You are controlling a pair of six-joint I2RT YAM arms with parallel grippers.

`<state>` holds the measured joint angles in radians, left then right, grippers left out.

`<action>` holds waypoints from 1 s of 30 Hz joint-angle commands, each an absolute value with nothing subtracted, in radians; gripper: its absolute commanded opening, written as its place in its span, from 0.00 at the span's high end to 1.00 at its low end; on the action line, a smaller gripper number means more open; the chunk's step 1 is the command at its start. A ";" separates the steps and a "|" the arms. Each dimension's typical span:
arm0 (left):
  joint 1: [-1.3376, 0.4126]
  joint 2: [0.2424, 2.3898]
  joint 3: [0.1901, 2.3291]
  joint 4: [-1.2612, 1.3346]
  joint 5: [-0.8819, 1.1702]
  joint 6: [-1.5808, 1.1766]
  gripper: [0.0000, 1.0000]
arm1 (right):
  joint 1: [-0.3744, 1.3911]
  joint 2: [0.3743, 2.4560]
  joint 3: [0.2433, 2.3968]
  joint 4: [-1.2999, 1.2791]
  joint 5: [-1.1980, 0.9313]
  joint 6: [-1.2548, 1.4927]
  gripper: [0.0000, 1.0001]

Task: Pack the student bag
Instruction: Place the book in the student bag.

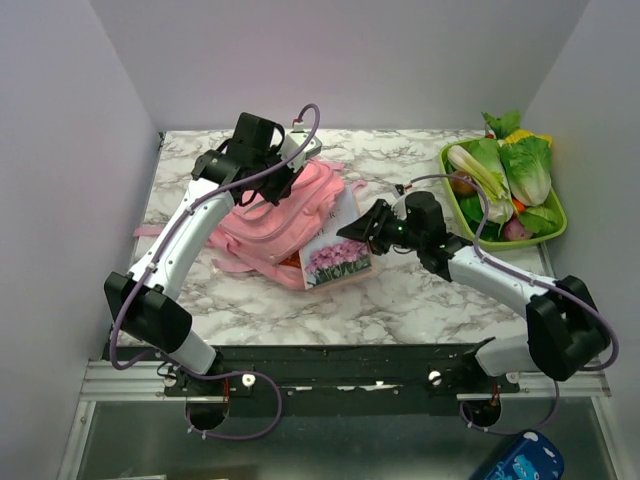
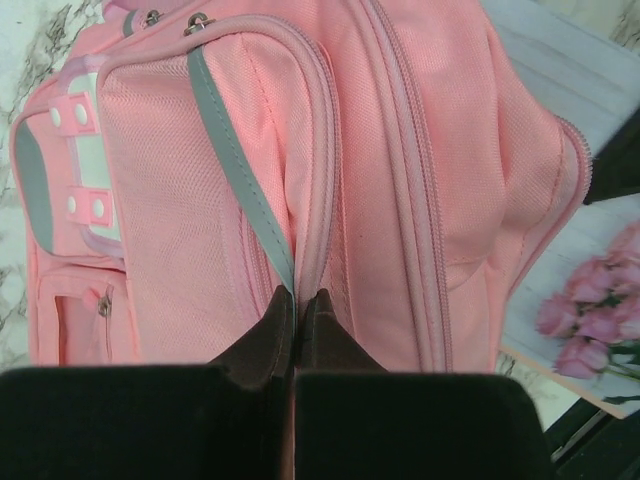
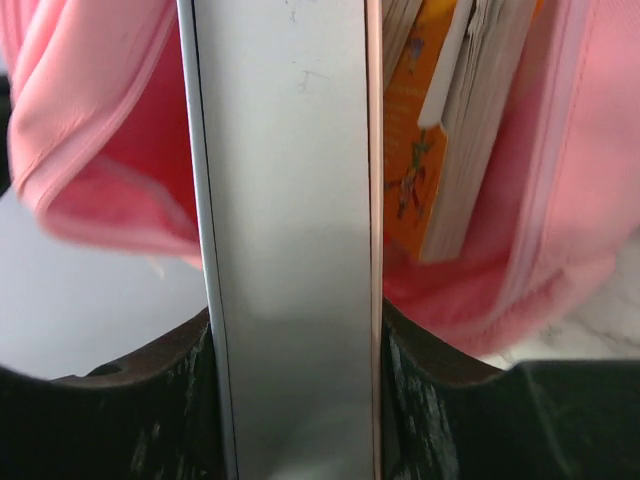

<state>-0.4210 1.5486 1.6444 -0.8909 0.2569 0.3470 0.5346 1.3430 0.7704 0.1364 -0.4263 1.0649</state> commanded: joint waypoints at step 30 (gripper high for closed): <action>-0.463 1.520 1.714 -0.842 0.407 0.221 1.00 | 0.710 1.533 0.902 0.235 0.006 1.069 0.00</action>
<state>-0.4484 1.5497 1.6775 -0.9482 0.3305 0.2264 0.7456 1.6909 0.9939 0.2863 0.0338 1.1629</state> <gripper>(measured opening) 0.023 0.990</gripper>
